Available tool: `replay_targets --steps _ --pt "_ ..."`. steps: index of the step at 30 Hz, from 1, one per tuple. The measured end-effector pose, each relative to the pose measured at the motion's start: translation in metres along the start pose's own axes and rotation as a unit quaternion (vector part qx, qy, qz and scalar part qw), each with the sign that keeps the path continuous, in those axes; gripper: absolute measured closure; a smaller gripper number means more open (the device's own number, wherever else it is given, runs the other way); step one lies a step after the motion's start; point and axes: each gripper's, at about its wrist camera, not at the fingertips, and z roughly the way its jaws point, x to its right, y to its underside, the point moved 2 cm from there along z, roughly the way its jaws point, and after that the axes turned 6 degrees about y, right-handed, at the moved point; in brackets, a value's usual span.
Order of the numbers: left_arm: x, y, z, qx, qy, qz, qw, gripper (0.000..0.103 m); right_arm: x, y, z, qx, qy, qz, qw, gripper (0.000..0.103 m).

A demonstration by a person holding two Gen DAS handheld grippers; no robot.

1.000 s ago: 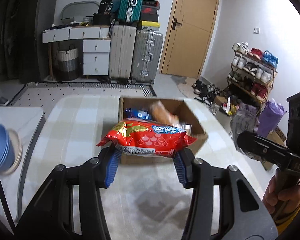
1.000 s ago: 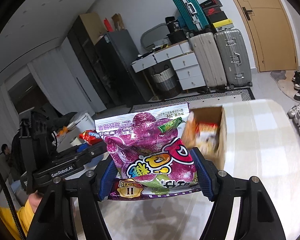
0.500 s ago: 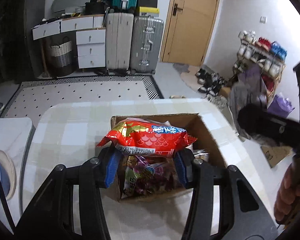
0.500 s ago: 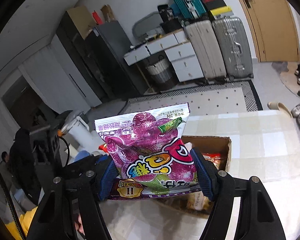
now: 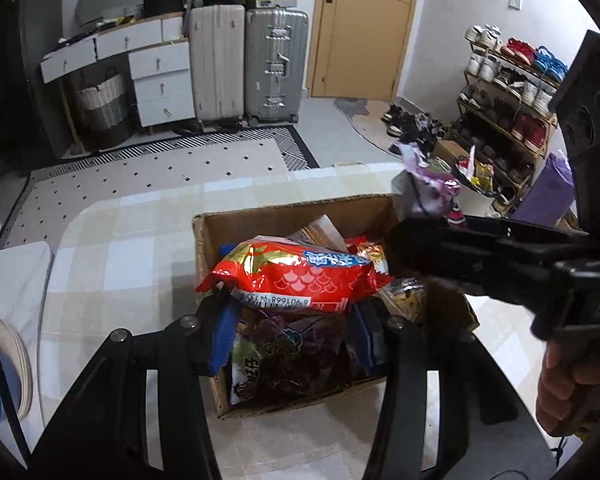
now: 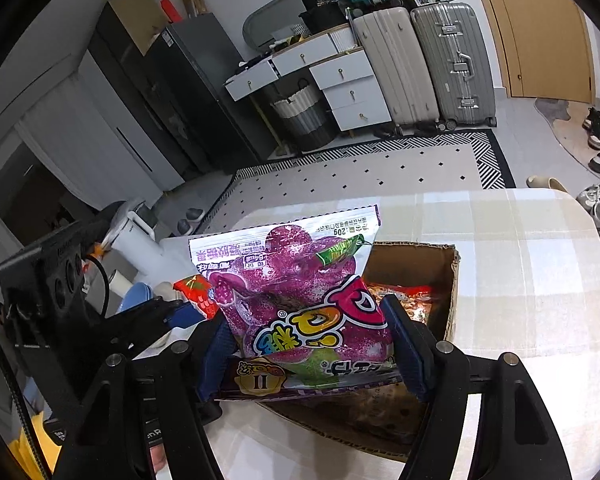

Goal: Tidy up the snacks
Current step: 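Open both grippers to drop the grape bag and wafer pack into the box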

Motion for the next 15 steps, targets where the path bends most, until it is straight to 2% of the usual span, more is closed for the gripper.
replay_targets --steps 12,15 --pt "-0.005 -0.006 0.031 -0.048 0.000 0.027 0.9985 0.057 0.011 0.007 0.007 -0.005 0.016 0.005 1.000 0.032" --pt "-0.004 -0.003 0.030 -0.054 -0.005 0.037 0.9978 0.053 0.017 0.010 0.008 -0.008 0.018 0.010 1.000 0.032"
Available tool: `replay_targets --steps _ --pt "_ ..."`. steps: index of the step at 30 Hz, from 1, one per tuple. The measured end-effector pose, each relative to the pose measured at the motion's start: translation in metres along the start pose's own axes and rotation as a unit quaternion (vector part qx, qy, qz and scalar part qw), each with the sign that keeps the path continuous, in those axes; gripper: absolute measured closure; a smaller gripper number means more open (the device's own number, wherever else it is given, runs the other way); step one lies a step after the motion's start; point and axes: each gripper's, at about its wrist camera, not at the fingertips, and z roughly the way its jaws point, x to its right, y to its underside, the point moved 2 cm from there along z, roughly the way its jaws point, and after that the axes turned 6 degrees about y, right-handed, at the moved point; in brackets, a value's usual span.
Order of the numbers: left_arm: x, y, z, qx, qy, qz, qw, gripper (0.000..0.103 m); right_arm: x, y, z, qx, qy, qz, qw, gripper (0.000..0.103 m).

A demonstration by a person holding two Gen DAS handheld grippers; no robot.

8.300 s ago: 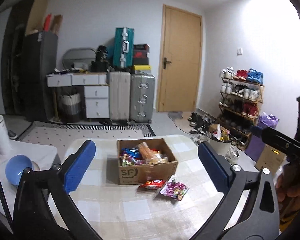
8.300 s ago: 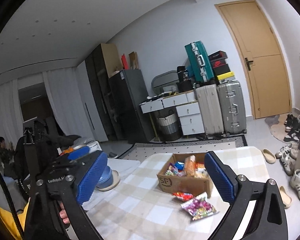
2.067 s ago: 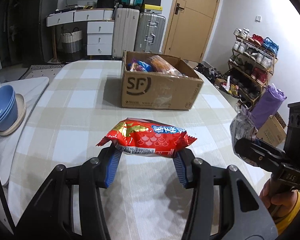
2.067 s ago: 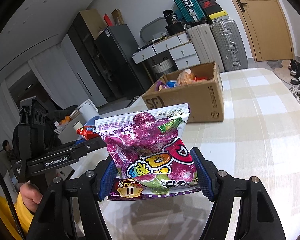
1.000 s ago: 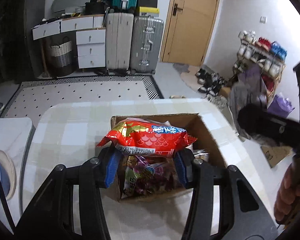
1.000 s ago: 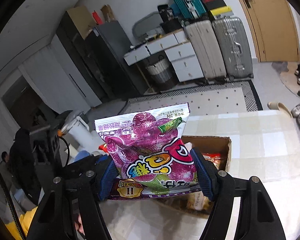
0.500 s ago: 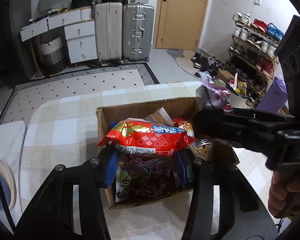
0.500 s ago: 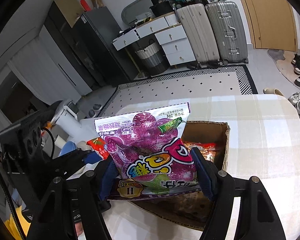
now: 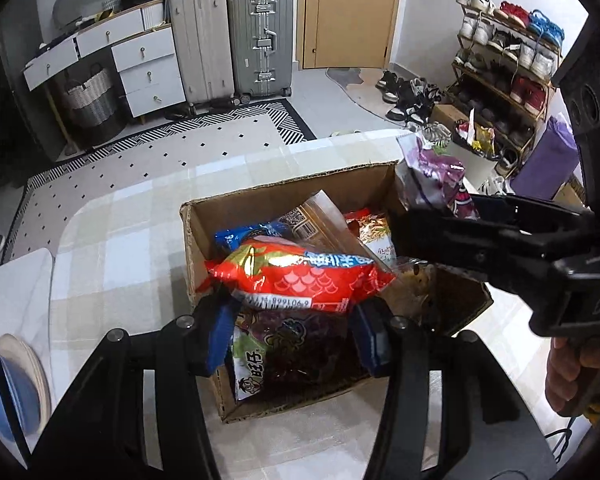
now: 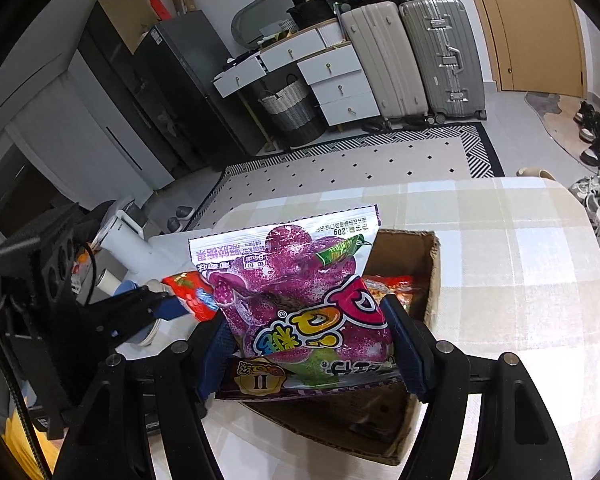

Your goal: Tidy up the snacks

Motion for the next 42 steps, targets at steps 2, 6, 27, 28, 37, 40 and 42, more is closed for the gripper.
replay_targets --steps 2,6,27,28,37,40,42 --pt "0.006 0.005 -0.005 -0.002 0.002 0.007 1.0000 0.046 0.003 -0.001 0.001 0.000 0.001 0.003 1.000 0.032" --pt "0.009 -0.002 -0.010 0.000 0.000 0.020 0.9998 0.043 0.006 -0.003 0.000 0.002 0.001 0.008 1.000 0.032" --pt "0.000 0.006 -0.038 -0.012 0.015 0.016 0.9997 0.043 0.008 0.001 0.002 -0.002 -0.010 0.010 1.000 0.032" --pt "0.002 0.007 -0.039 -0.009 0.016 0.014 0.9997 0.043 0.007 0.001 0.001 0.000 -0.011 0.008 1.000 0.032" --pt "0.005 0.005 -0.075 0.027 0.008 0.000 0.9996 0.033 0.005 -0.001 0.012 -0.012 0.005 -0.001 1.000 0.024" --pt "0.005 0.008 -0.082 0.026 0.010 -0.006 0.9996 0.032 0.007 -0.002 0.011 -0.010 0.018 -0.002 1.000 0.023" --pt "0.005 0.010 -0.087 0.028 0.009 -0.009 0.9995 0.032 0.007 -0.001 0.007 -0.005 0.013 0.000 1.000 0.023"
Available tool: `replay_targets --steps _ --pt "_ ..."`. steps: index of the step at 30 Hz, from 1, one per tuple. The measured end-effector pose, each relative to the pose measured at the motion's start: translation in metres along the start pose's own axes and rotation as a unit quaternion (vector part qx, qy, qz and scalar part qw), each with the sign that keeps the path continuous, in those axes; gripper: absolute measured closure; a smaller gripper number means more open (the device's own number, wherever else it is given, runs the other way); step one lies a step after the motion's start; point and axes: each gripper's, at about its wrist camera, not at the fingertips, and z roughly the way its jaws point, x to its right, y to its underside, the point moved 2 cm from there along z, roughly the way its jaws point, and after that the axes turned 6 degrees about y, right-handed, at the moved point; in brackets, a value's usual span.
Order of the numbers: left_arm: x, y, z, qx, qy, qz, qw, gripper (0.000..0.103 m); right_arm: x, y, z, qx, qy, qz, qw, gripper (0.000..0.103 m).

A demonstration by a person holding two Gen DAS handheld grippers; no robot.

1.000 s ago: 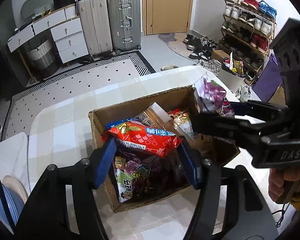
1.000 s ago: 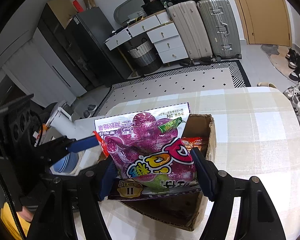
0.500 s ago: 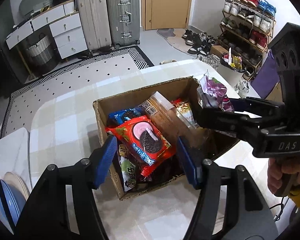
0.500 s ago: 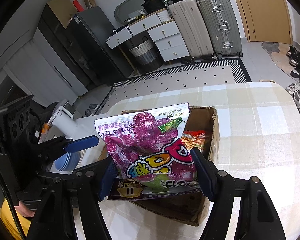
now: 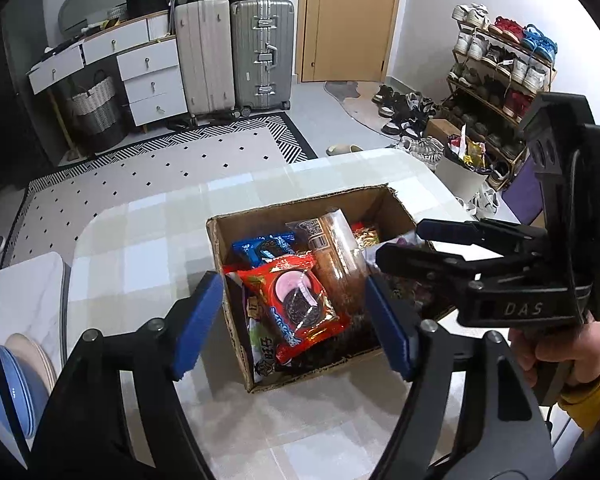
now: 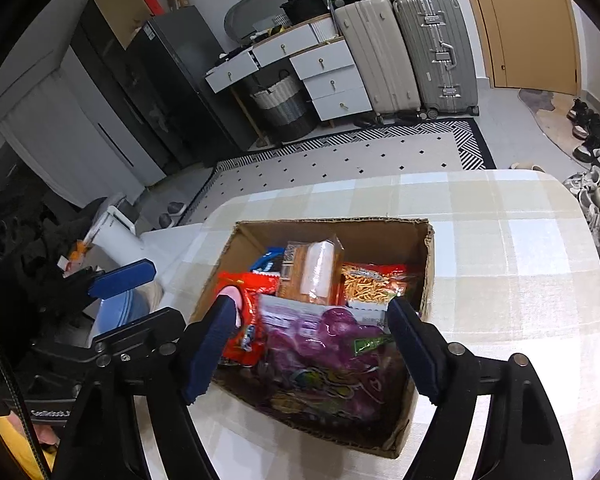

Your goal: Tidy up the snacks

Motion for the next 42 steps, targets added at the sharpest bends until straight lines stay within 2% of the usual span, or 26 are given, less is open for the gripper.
replay_targets --steps 10,15,19,23,27,29,33,38,42 --pt "0.006 0.010 -0.041 0.032 -0.016 -0.009 0.9993 0.031 -0.022 0.004 -0.050 0.054 0.000 -0.028 0.998 0.023" --pt "0.022 0.009 -0.088 0.065 -0.024 -0.005 0.9976 0.025 -0.043 0.006 -0.093 0.092 -0.004 -0.051 0.994 0.022" --pt "0.039 0.009 -0.137 0.103 -0.033 0.001 0.9941 0.023 -0.057 0.009 -0.137 0.129 -0.006 -0.062 0.990 0.008" --pt "0.058 0.013 -0.189 0.142 -0.040 0.011 0.9891 0.020 -0.069 0.018 -0.180 0.170 -0.011 -0.080 0.982 0.007" --pt "0.078 0.020 -0.243 0.182 -0.042 0.020 0.9821 0.012 -0.084 0.035 -0.226 0.216 -0.012 -0.103 0.971 0.002" --pt "0.089 0.028 -0.276 0.210 -0.049 0.027 0.9760 0.001 -0.090 0.045 -0.252 0.244 -0.016 -0.111 0.963 0.001" --pt "0.104 0.048 -0.337 0.272 -0.063 0.036 0.9596 0.001 -0.103 0.062 -0.292 0.284 -0.020 -0.127 0.950 0.001" --pt "0.112 0.082 -0.389 0.321 -0.087 0.026 0.9426 0.001 -0.110 0.097 -0.326 0.324 -0.022 -0.141 0.935 0.001" --pt "0.106 0.111 -0.412 0.332 -0.103 0.007 0.9375 0.001 -0.111 0.133 -0.338 0.355 0.002 -0.165 0.920 0.001"
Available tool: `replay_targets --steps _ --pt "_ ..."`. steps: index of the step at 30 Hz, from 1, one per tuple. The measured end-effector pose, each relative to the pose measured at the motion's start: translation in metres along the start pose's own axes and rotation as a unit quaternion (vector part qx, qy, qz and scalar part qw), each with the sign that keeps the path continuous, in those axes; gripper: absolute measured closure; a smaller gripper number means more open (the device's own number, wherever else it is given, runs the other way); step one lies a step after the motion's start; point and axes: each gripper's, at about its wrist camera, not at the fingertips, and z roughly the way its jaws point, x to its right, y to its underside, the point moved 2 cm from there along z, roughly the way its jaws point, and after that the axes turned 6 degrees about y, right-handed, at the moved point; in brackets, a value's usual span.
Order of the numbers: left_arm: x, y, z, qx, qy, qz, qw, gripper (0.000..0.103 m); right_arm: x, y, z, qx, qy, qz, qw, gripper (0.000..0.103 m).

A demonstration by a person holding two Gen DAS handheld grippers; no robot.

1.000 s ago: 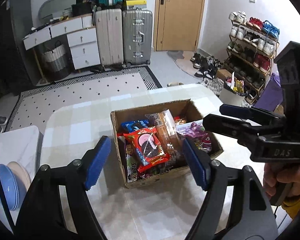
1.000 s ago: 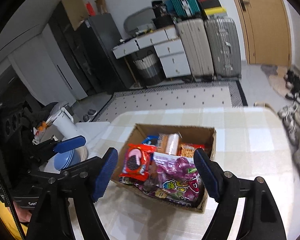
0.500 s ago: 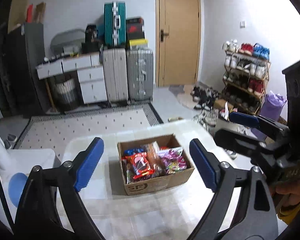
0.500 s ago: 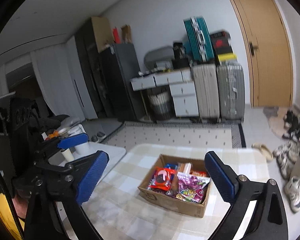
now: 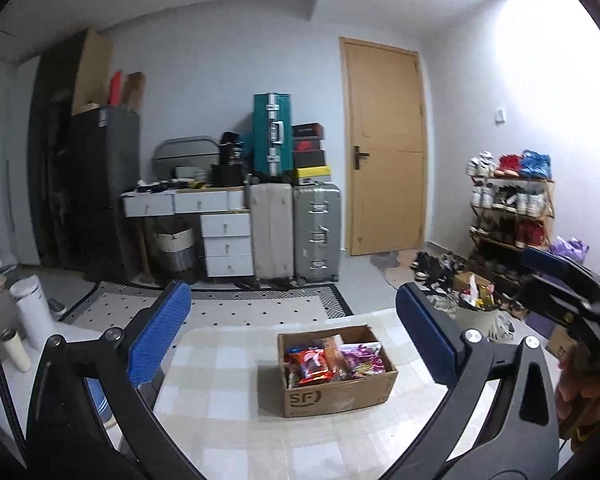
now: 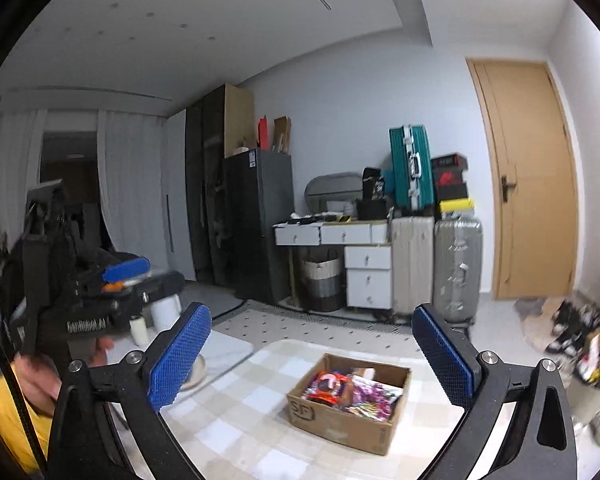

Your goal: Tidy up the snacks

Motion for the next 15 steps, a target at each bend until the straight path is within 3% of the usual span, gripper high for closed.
replay_targets --steps 8,13,15 --pt "-0.032 0.050 -0.015 -0.002 -0.024 -0.032 0.9992 0.001 -0.016 0.048 -0.043 0.025 0.028 -0.039 0.999 0.001" --pt "-0.041 0.082 0.002 -0.006 -0.036 -0.041 0.9985 0.001 -0.005 0.066 -0.047 0.022 0.034 -0.016 0.999 0.001" --pt "-0.043 0.096 0.013 -0.026 -0.041 -0.037 0.9982 0.001 0.001 0.073 -0.044 0.017 0.039 -0.002 0.999 0.001"
